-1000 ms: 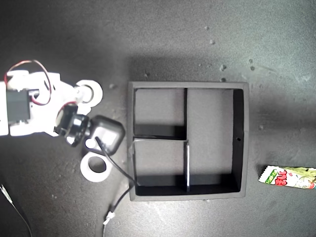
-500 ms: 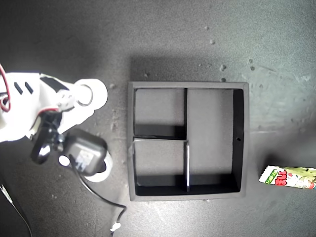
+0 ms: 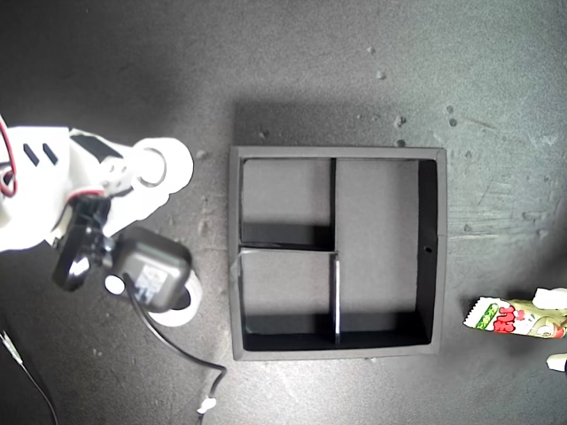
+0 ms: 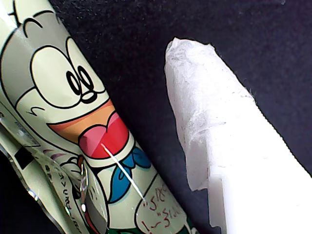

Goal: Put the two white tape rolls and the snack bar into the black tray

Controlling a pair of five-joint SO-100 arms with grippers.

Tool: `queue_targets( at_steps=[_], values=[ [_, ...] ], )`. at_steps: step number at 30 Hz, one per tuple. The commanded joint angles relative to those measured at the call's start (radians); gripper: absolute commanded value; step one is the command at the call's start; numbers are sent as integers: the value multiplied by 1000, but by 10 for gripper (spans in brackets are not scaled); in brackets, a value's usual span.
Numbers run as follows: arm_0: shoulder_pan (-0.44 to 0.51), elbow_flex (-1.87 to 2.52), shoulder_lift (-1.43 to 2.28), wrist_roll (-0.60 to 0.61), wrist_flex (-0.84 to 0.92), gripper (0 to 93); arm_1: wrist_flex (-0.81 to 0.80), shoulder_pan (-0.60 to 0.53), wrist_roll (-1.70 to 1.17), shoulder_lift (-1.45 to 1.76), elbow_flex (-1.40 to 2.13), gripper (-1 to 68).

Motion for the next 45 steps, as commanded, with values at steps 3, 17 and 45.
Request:
queue_targets(
  at_steps=[3,17,45],
  values=[
    [12,-46,-6,18,-5,1,-153,-40,-160,-2,118,328],
    [52,-155,-109,69,-3,1,-207,-5,-213,15,305,-3],
    [129,-479,-193,9,129,1,281,1065,-304,87,-328,-5]
  ],
)
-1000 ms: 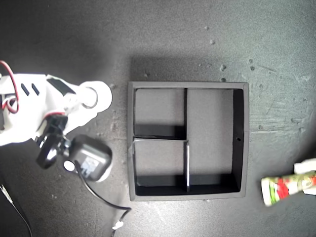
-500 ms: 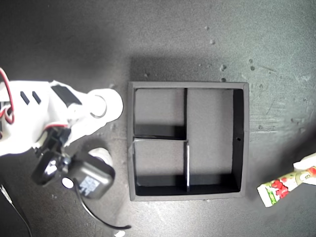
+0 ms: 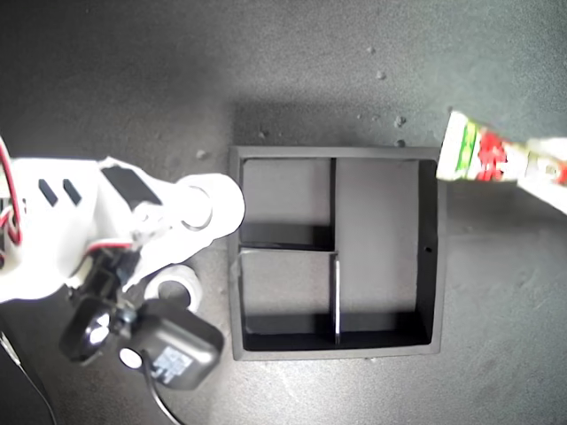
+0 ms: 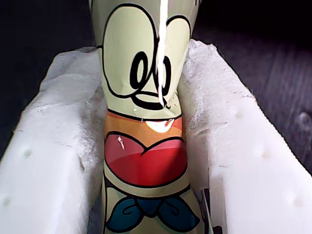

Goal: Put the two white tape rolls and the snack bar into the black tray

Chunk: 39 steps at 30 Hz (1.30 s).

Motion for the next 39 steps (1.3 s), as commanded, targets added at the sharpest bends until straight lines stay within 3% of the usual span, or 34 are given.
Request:
queue_targets(
  at_steps=[1,4,7,11,14,20,29,33,39],
  values=[
    [8,-55,-2,-17,3,1,40,51,103,26,15,-5],
    [8,-41,2,-2,6,1,25,98,-6,26,12,-5],
    [12,-34,2,21,9,1,-129,97,-554,31,-40,-5],
    [18,-49,-38,26,8,1,-138,-94,-1213,20,-163,-5],
    [17,-106,-127,29,-14,1,-127,-199,-1471,20,-195,-5],
    [52,-407,-397,44,52,1,-230,-276,-1634,-11,-199,-5],
    [172,-699,-552,-123,344,1,-101,-344,-1700,-488,-594,-5],
    [221,-718,-551,-156,354,1,-41,-337,-1686,-744,-738,-5],
    [264,-1011,-804,-138,370,1,-100,-314,-1647,-801,-687,-5]
  ],
)
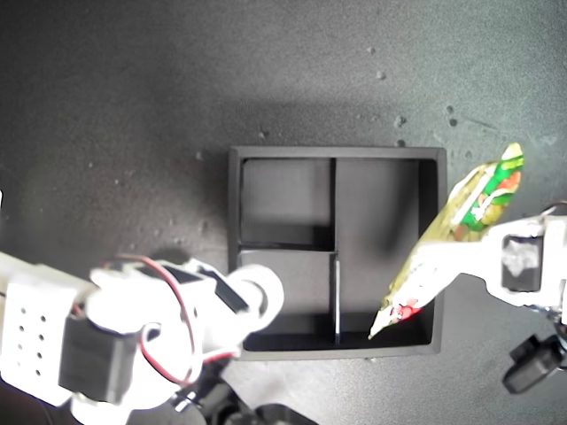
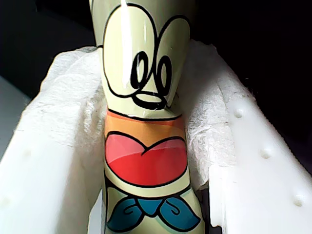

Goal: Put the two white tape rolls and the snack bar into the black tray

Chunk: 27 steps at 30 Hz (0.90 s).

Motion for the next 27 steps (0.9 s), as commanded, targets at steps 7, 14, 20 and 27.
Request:
queue_targets(
  at_steps=[7,14,20,27],
  values=[
    [12,-1103,-696,-21,425,0,-67,-6,48,-12,23,-5],
    [11,-1121,-761,-60,465,0,-81,-17,61,-26,40,-5],
    [21,-1114,-770,-77,465,90,-84,-54,87,-137,-35,-4],
    [31,-1048,-644,-57,468,161,-80,-83,124,-244,-104,-3]
  ],
)
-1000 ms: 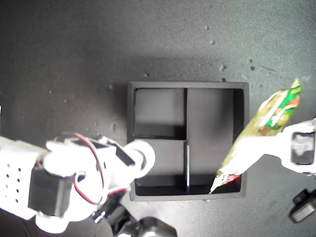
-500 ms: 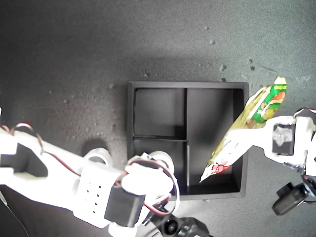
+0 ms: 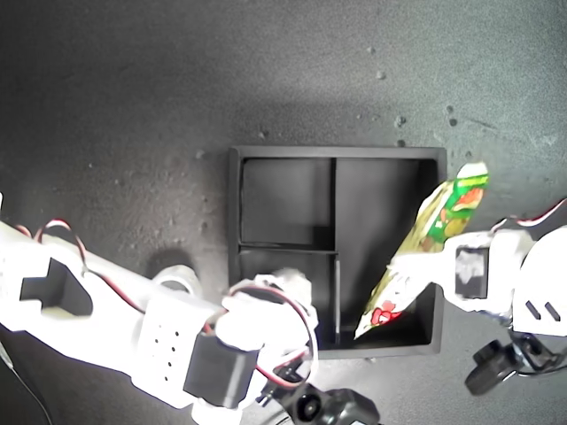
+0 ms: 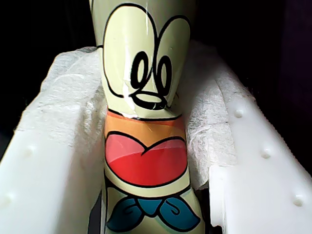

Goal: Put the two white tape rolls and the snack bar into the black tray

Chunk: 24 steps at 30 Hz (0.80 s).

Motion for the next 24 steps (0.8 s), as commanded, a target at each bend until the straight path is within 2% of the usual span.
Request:
queue_targets(
  at_steps=[1,4,5,7,8,10,12,17,21,24],
  values=[
    [-12,74,192,21,21,162,-15,-6,51,3,-52,-3],
    [-66,336,454,43,21,167,-12,-6,52,3,-55,4],
    [-97,454,565,41,21,167,-12,-8,55,3,-55,54],
    [-169,724,798,5,21,167,-12,-11,61,3,-51,223],
    [-204,854,908,-25,20,169,-9,-14,63,3,-49,273],
    [-267,1098,1097,-115,18,173,2,-20,67,3,-48,307],
    [-285,1322,1239,-221,-12,177,25,-31,67,3,-49,327],
    [-141,1786,1430,-423,-321,179,187,-61,48,3,-126,379],
    [26,1988,1453,-548,-578,179,465,-83,-31,6,-336,390],
    [118,1950,1339,-572,-698,181,678,-74,-75,9,-584,378]
  ],
)
